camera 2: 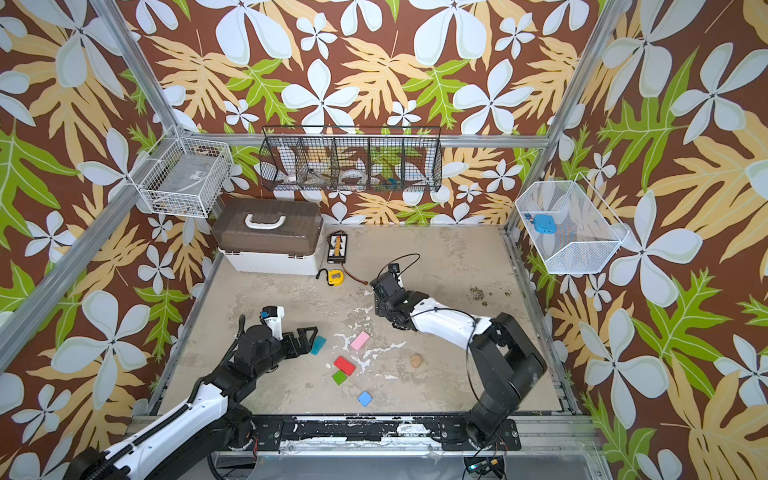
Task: Build the wood block tower
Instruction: 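Open the right gripper and move it back toward the pink block, then lower the right gripper over the pink block and grasp it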
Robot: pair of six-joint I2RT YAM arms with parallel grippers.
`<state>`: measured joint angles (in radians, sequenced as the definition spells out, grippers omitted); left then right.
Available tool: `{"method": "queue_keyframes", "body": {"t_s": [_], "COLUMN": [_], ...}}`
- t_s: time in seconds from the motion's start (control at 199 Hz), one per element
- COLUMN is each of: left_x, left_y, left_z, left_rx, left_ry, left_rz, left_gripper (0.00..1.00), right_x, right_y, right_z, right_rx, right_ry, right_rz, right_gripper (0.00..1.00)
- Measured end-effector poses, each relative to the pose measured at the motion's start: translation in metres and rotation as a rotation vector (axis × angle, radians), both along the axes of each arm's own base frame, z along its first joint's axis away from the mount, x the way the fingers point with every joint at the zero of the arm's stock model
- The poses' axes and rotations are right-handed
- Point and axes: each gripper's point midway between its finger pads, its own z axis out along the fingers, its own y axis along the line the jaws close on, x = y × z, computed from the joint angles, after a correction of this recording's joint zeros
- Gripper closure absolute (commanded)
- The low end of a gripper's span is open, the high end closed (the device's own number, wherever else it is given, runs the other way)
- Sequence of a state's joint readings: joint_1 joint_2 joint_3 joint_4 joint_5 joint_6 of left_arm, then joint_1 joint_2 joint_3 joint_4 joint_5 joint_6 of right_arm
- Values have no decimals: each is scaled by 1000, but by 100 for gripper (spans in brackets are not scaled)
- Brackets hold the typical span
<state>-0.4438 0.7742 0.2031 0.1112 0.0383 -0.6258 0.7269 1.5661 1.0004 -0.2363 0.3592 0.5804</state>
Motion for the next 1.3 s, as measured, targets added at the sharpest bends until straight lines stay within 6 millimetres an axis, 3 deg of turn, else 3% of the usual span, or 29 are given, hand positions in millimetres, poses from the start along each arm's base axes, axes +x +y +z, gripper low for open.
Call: {"method": "queue_keyframes", "body": {"t_s": [0.12,0.276,0.416,0.536,0.812,1.073,1.303], "left_x": [0,-1,-2,-3,-1,1,5], "left_y": [0,-3,-4,-5,-5,-4,-5], "left_z": [0,1,-2,-2,0,0,1], "left_rx": [-1,-9,-5,-8,-10,-1,15], "left_ry": [-2,2,13,15,10,15,15], "left_rz": [0,-18,-22,-28,-28,-20,-19], "left_gripper": [0,0,0,0,0,0,0], "right_x": [-17,-33,-72,-92,-101,-96,-92], "right_y": [12,44,75,80,88,98,90], "right_z": [19,22,-7,-33,-67,-74,-82], "right_rx": [45,67,8,-49,-80,-86,-127], "right_ry": [-42,-37,13,63,130,125,109], "right_rz": [32,83,163,185,182,176,141], "right_gripper": [13,17,19,20,24,22,22]}}
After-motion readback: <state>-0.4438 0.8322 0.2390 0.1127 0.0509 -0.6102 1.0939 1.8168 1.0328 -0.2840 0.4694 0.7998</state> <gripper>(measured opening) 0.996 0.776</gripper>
